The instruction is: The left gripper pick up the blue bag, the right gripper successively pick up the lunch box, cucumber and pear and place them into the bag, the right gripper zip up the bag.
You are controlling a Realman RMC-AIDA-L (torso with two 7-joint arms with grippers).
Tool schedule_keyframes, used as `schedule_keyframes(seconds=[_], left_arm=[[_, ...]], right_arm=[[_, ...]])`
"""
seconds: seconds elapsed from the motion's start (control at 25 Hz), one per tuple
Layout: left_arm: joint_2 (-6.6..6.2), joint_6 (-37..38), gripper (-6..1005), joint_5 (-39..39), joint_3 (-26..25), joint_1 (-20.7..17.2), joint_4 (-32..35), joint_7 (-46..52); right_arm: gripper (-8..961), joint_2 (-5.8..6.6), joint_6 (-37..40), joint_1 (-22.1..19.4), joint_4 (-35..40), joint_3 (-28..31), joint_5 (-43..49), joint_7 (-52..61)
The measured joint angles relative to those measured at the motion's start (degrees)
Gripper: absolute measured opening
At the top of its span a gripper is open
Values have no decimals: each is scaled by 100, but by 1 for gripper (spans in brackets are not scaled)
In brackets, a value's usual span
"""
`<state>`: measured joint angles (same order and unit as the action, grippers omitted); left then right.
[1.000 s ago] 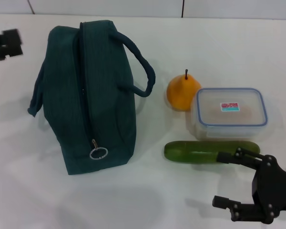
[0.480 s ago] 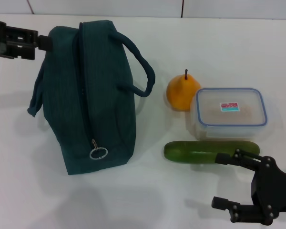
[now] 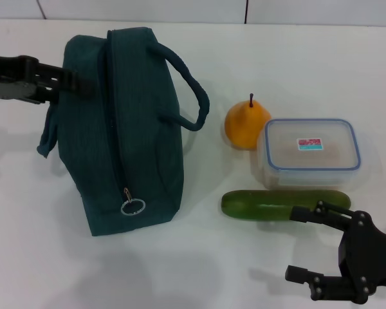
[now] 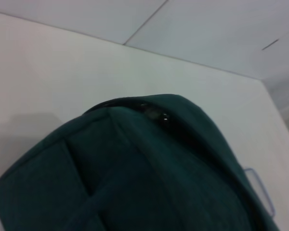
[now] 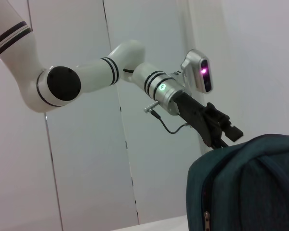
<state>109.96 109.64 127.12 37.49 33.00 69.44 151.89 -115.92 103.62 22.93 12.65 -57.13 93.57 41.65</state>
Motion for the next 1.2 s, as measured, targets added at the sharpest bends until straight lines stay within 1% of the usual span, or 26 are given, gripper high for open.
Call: schedule_keyframes(seconds=[0.24,0.4,0.56,0.84,1.04,1.2], left_arm=[[42,-188,831,106,169,23,-7,14],[31,-188,832,107,198,62,-80,-3],[-2,-191,707,56,161,65,-165,-141],[-7,-181,474,-30,149,67,-178,-403],[-54,-157,356,-26,428,81,-210,-444],[-57,-154,262,-18,493,93,-218,-430]], right_arm=[[834,0,-6,1,-8,0,0,1],[834,0,-5,-4,-42,0,-7,-2],[833,0,-2,-1,-52,0,-12,-18],[833,0,1,-3,-60,0,-5,-18],[832,0,1,-6,-61,0,-3,-15],[832,0,1,1,-61,0,-5,-16]])
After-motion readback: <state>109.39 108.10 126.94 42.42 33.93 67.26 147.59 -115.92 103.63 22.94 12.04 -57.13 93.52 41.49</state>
